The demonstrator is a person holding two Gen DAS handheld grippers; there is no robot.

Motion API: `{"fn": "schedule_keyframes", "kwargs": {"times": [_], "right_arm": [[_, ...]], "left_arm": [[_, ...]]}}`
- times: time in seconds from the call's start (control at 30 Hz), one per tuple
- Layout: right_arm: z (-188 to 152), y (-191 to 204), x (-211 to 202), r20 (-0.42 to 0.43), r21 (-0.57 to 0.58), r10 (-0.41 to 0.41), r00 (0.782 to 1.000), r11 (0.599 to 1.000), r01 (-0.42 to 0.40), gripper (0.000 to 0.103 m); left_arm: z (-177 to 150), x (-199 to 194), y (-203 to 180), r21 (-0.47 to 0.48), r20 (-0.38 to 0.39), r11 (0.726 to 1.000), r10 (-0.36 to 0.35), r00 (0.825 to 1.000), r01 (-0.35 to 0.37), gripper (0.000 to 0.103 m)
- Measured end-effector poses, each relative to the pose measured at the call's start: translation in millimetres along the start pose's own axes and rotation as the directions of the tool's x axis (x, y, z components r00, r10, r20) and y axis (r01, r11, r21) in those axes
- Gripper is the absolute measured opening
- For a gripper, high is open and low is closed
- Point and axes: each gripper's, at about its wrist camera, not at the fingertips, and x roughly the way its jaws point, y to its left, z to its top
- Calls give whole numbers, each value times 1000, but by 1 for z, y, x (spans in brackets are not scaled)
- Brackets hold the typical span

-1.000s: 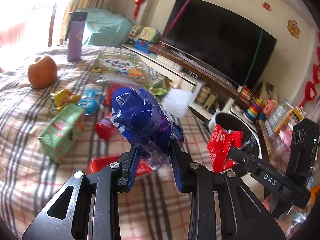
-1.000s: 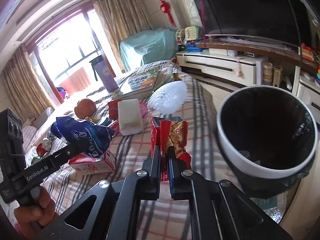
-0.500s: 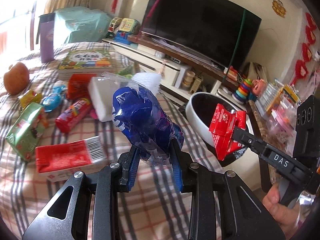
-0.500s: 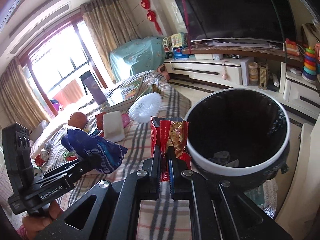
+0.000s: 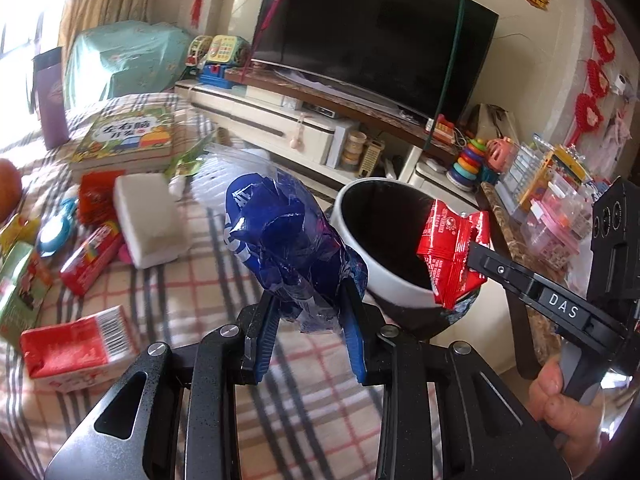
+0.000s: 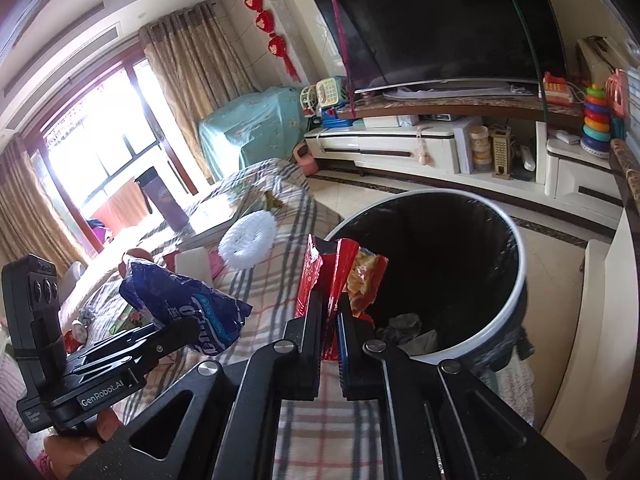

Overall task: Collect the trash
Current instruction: 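Carry both items over the black bin and open both grippers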

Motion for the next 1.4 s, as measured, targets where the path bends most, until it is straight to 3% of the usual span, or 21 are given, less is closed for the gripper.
{"fn": "schedule_keyframes", "kwargs": {"times": [0.4, 1.07, 1.3, 1.37, 1.4], "right_arm": [[15, -29, 0, 16, 27, -34, 999, 999, 34, 6], [22, -67, 19, -37, 66, -63, 997, 996, 66, 6], [25, -77, 26, -64, 100, -58, 996, 993, 64, 12], [25, -78, 25, -64, 108, -58, 996, 992, 65, 19], [25, -79, 25, -61, 113, -56, 997, 992, 62, 28]], "left_arm": [[23, 21, -37, 66, -5, 996, -56, 998, 56, 28], [36, 63, -69, 113, -47, 991, -63, 997, 68, 29], [37, 78, -75, 130, -78, 989, -66, 995, 76, 34], [37, 80, -76, 135, -81, 988, -64, 995, 75, 39], [36, 80, -77, 139, -82, 988, -61, 995, 72, 44]]}}
